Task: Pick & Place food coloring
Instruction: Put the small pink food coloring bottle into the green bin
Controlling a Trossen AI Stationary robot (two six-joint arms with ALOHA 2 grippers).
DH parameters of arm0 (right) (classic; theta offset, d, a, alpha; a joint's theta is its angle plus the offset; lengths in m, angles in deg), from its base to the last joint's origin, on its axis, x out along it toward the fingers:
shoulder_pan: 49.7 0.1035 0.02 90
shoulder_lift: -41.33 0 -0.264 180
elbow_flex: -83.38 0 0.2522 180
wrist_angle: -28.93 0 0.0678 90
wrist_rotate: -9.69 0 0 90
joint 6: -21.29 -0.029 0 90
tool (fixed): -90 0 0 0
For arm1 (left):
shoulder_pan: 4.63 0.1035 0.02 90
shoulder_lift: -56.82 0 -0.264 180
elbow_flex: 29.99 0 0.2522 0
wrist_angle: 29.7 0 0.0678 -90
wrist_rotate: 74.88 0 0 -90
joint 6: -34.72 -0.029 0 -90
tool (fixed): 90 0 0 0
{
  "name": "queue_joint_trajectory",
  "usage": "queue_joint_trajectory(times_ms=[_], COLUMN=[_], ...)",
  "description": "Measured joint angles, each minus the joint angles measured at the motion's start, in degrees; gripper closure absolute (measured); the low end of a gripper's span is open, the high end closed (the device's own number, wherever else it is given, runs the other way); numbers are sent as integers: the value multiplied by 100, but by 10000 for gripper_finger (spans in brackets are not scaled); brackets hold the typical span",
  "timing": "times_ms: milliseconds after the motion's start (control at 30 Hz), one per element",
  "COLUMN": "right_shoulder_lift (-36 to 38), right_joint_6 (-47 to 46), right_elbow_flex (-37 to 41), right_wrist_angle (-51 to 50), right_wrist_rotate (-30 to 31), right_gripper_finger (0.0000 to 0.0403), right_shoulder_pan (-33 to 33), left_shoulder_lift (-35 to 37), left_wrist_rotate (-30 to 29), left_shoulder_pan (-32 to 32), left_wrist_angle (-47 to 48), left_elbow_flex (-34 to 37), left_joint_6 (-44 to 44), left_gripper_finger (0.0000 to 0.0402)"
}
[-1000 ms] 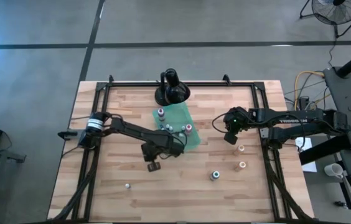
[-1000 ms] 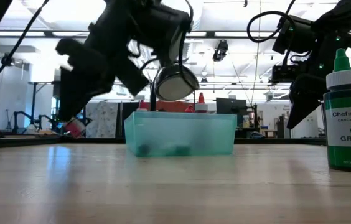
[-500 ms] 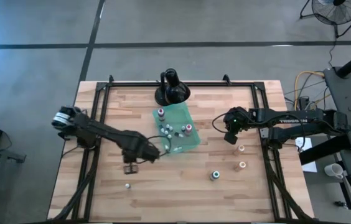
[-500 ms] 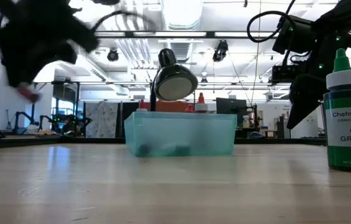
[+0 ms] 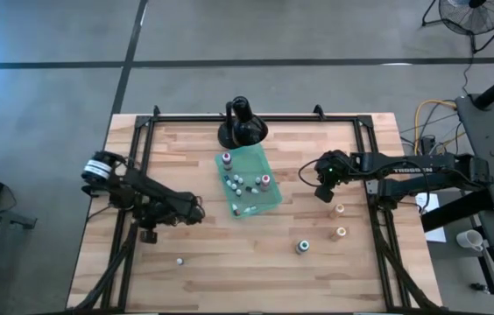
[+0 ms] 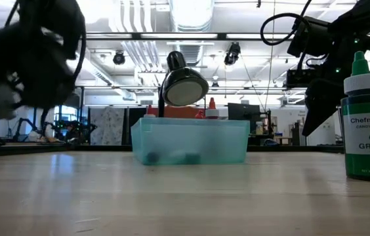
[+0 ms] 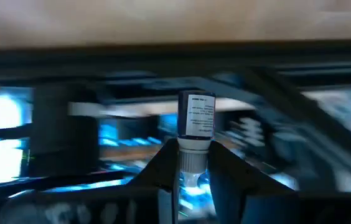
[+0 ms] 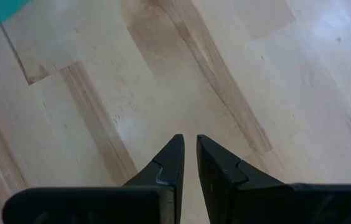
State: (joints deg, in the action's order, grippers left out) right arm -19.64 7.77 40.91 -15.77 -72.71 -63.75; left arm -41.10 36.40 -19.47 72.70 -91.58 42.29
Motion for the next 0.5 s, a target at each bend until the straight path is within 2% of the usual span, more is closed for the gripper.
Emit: queue_joint_trajectory(times_ms=[67, 133, 500], right_shoulder_lift=[0, 1, 1], right_joint_6=[-4, -4, -303], right_elbow_flex=[0, 0, 109], right_wrist_angle=[0, -2, -9], right_wrist_rotate=[6, 4, 2], right_gripper_finger=[365, 365, 365], right_shoulder_pan=[-2, -2, -2], left_shoulder_lift=[-143, -285, -911], left_wrist_rotate=[547, 781, 1111], left_shoulder_pan=[16, 17, 115], left_wrist_angle=[-96, -237, -895], left_elbow_flex=[157, 234, -259], left_joint_6=[7, 26, 390], left_gripper_finger=[362, 362, 362])
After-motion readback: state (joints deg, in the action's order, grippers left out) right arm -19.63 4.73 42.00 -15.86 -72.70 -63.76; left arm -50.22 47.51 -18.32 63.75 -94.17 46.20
